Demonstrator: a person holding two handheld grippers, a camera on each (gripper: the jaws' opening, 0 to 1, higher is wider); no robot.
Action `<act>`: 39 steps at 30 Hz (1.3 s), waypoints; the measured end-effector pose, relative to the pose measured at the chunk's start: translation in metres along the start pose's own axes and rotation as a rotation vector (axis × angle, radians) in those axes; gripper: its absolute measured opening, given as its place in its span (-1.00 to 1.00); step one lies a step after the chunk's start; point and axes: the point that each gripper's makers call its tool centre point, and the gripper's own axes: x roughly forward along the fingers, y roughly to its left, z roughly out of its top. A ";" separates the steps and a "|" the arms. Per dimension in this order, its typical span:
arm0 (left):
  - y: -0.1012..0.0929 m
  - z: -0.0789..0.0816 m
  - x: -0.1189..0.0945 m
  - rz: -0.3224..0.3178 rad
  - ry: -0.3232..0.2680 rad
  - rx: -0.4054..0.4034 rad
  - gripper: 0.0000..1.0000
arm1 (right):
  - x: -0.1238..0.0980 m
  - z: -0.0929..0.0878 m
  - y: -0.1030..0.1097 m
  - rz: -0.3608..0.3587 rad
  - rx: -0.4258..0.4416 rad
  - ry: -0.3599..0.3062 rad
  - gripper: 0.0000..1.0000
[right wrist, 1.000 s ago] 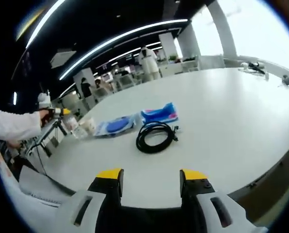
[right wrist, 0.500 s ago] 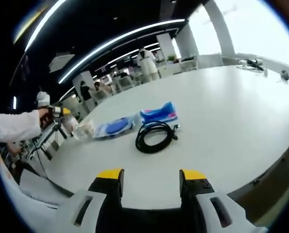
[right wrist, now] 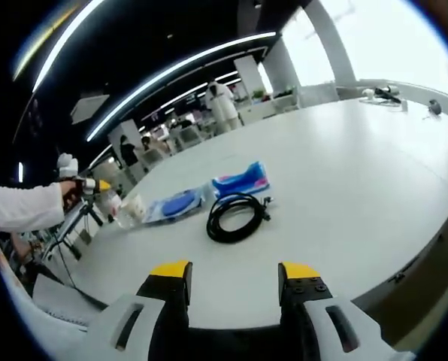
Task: Arrange the tabletop items into an orderly group along one side of the table until the central work area is clear of visible clutter.
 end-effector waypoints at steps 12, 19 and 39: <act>-0.007 -0.002 -0.003 -0.005 -0.017 0.012 -0.56 | 0.007 -0.004 0.002 0.022 -0.001 0.014 -0.08; -0.013 -0.003 -0.003 -0.042 -0.023 -0.014 -0.18 | 0.012 0.000 0.007 0.042 -0.003 0.020 -0.05; -0.007 -0.037 -0.059 -0.163 -0.137 0.026 0.61 | 0.045 0.027 0.018 0.176 -0.066 0.117 0.58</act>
